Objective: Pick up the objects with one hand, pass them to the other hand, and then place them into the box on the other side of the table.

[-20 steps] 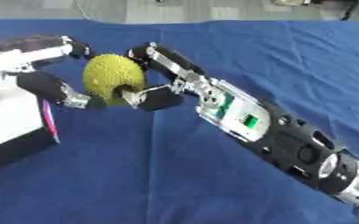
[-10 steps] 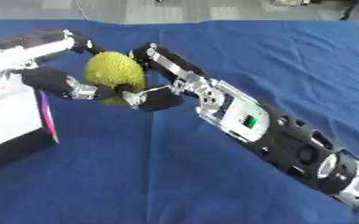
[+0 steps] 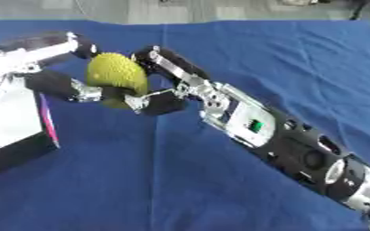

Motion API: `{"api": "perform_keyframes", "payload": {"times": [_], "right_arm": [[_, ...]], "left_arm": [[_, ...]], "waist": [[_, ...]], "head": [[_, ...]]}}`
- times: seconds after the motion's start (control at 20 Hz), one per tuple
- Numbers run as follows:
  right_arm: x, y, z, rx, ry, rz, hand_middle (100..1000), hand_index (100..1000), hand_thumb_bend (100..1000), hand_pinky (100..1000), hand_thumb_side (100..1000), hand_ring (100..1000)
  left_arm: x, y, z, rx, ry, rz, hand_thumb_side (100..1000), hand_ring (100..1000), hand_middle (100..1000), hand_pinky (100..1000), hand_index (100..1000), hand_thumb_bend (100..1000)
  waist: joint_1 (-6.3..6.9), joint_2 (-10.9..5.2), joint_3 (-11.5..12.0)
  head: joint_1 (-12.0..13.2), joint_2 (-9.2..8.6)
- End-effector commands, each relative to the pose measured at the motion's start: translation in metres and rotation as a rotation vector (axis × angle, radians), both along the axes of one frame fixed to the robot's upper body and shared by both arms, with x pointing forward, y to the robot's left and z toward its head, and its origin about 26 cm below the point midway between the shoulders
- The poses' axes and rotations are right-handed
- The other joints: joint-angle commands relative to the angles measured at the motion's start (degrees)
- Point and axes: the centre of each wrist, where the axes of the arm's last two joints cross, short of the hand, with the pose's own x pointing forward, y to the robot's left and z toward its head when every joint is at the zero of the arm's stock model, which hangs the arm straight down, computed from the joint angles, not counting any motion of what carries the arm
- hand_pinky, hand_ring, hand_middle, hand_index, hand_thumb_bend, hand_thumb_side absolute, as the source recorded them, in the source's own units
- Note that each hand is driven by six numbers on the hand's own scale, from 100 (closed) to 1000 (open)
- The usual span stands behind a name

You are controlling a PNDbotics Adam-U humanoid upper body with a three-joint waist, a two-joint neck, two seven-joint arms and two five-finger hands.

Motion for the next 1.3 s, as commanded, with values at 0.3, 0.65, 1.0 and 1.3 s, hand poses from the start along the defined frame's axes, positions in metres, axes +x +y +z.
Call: {"api": "perform_keyframes", "payload": {"times": [0.3,0.65,1.0,1.3], "right_arm": [[-0.0002,-0.0009,0.0060,-0.005,-0.026,0.008,455,579,100,666,100,679],[-0.0003,-0.0013,0.0051,-0.027,-0.051,0.043,588,734,417,707,100,762],[0.0007,-0.0036,0.0048,-0.058,-0.114,0.074,730,856,295,746,539,837],[0.0020,-0.0056,0.0026,-0.070,-0.118,0.065,754,867,296,744,554,852]], "left_arm": [[0.0026,0.0010,0.0063,-0.098,0.034,0.033,292,747,450,845,452,100],[0.0021,0.0001,0.0057,-0.107,0.043,0.046,227,723,396,839,402,100],[0.0023,0.0007,0.0055,-0.108,0.031,0.065,204,707,365,831,392,100],[0.0043,0.0040,0.0048,-0.099,0.024,0.080,198,701,357,826,387,100]], "waist": [[0.37,0.01,-0.15],[0.32,-0.02,-0.13],[0.30,-0.08,-0.18],[0.35,-0.11,-0.18]], "head": [[-0.05,-0.10],[-0.10,-0.10],[0.03,-0.10],[0.20,-0.10]]}}
